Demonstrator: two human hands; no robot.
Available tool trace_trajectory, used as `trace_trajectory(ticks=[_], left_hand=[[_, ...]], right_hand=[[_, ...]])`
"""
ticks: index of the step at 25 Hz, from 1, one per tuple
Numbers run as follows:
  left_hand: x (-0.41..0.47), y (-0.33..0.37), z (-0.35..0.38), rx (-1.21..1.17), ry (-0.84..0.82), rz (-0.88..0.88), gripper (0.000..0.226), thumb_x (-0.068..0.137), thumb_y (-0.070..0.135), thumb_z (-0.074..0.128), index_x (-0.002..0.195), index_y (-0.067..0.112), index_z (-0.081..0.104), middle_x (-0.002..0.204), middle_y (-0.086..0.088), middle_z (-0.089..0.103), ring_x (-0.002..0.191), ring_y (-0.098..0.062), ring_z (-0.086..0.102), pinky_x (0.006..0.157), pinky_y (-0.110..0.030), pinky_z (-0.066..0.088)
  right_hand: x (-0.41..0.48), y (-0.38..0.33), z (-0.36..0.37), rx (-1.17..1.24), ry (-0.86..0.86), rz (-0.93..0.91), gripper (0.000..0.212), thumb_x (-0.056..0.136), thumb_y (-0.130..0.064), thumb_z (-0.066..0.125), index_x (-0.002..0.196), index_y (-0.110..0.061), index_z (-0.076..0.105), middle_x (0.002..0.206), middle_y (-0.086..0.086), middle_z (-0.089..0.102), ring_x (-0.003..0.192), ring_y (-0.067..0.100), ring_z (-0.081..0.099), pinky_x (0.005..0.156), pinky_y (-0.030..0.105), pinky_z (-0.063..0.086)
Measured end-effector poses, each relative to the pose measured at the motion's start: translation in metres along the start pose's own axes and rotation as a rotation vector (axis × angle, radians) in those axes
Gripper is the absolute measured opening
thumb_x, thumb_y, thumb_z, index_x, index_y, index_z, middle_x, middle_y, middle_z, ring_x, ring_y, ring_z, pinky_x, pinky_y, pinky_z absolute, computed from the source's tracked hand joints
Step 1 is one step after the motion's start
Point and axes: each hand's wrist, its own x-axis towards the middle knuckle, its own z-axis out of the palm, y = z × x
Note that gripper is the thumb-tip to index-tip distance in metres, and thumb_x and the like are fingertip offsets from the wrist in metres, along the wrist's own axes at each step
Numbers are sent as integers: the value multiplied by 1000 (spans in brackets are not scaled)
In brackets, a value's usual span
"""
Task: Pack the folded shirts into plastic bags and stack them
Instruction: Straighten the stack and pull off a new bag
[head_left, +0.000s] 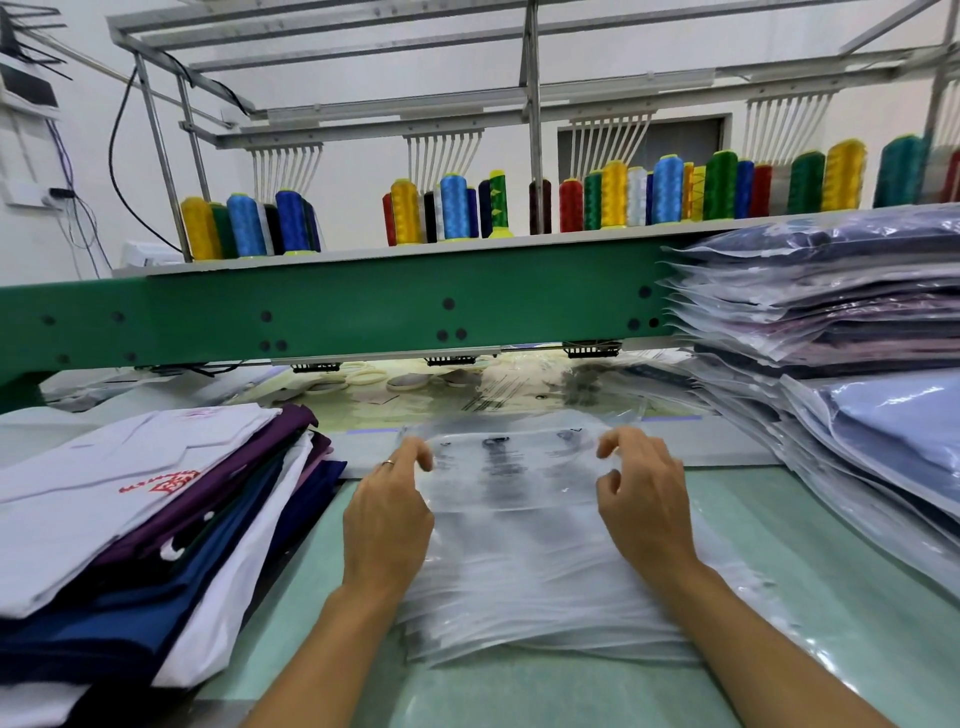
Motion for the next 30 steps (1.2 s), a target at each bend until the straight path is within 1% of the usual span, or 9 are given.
trace_trajectory(ticks=[3,6,9,13,17,20,23,25,30], left_hand=[[0,-11,3,27,-119,-41,53,77,-14,45,104,30,33,108,3,71,80,-26,64,63,-44,53],[-4,-16,11,5,-441,64,71,86,-6,44,137,43,43,144,11,54,116,-20,59,86,-34,51],[-9,-16,21,-11,-661,149,50,103,23,41,147,47,39,154,16,42,139,-15,44,111,-36,38],[-9,-20,27,169,-767,83,48,108,38,28,156,42,27,168,9,18,154,-23,17,125,-43,14],[-12,-15,26,255,-787,54,53,107,43,24,160,35,18,170,1,10,155,-35,10,125,-48,11],[-13,-12,24,205,-771,49,51,103,51,28,151,35,33,165,-1,24,151,-37,18,121,-56,14],[-9,-1,18,137,-818,49,60,95,68,35,143,33,44,159,2,32,151,-27,20,115,-67,17],[-4,5,11,92,-812,25,70,92,73,39,149,32,41,164,4,25,154,-22,14,118,-66,13],[28,-8,-38,215,-572,124,51,99,40,51,146,21,43,149,-2,49,138,-26,42,113,-47,33]], right_hand=[[1,6,-3,-92,-35,16,38,65,9,61,89,-19,51,80,-4,52,79,23,51,73,40,42],[-2,14,0,-155,-334,-48,33,76,-7,65,95,-32,53,91,-10,49,94,18,49,81,35,39],[-5,18,6,-121,-585,-78,28,88,-22,58,106,-43,52,101,-16,44,106,16,47,84,30,37],[-7,35,8,-318,-687,-70,71,88,1,36,138,-48,51,136,-13,49,116,20,41,83,31,39],[-6,38,8,-509,-754,-72,64,84,-4,38,136,-39,54,144,-9,52,125,24,39,96,39,34],[9,21,-3,-289,-858,49,59,77,-24,49,132,-41,60,146,-12,48,144,21,26,116,42,18],[17,-10,-5,82,-757,109,41,77,-30,51,111,-34,74,127,-11,66,122,10,54,103,35,44],[19,-37,3,116,-664,122,26,87,-24,53,97,-31,76,105,-12,74,98,7,65,88,34,55],[25,-117,37,210,-617,143,22,89,-14,53,81,-27,69,72,-8,72,70,7,65,69,37,58]])
